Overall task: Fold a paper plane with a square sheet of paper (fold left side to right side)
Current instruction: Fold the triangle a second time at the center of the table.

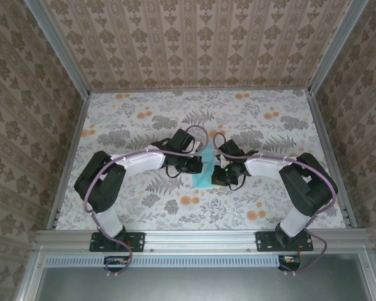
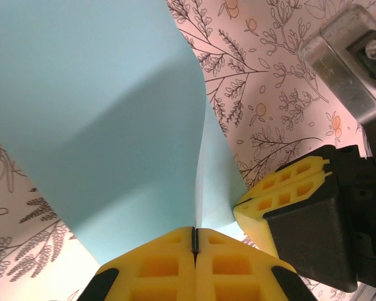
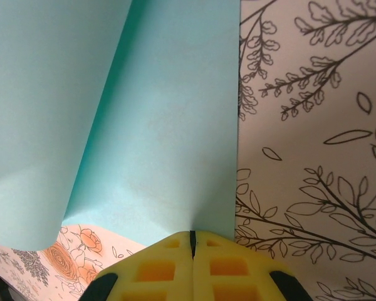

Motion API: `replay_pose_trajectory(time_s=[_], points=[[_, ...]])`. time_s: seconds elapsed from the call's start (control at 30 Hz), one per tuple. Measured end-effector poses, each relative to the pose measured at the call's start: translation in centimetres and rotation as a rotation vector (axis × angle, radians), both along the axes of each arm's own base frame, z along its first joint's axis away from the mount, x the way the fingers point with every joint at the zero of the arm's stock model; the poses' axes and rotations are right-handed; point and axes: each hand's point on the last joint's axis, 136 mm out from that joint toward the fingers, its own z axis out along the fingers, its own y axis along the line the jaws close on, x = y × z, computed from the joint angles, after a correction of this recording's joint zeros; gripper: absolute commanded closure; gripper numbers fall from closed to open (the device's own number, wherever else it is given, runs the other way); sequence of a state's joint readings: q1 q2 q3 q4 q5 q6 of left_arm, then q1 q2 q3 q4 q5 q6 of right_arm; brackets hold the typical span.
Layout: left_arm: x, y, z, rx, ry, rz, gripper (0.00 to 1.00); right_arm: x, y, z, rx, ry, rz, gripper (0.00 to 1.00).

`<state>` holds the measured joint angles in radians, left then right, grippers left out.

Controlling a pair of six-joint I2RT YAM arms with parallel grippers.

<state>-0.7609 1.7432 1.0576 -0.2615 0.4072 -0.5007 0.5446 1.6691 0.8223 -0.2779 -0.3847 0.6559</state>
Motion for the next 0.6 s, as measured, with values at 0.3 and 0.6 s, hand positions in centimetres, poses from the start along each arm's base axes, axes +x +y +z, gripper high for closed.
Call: replay_pose_trajectory(time_s=[0.3, 0.6], points=[[0.5, 0.6, -1.1, 0.017, 0.013, -0.002, 0.96, 0.0, 0.0, 0.0, -0.002, 0.0, 0.006, 1.0], [0.4, 1.2, -2.4, 0.045, 0.031, -0.021, 0.95, 0.0, 0.0, 0.0, -0.008, 0.004, 0.013, 1.0]])
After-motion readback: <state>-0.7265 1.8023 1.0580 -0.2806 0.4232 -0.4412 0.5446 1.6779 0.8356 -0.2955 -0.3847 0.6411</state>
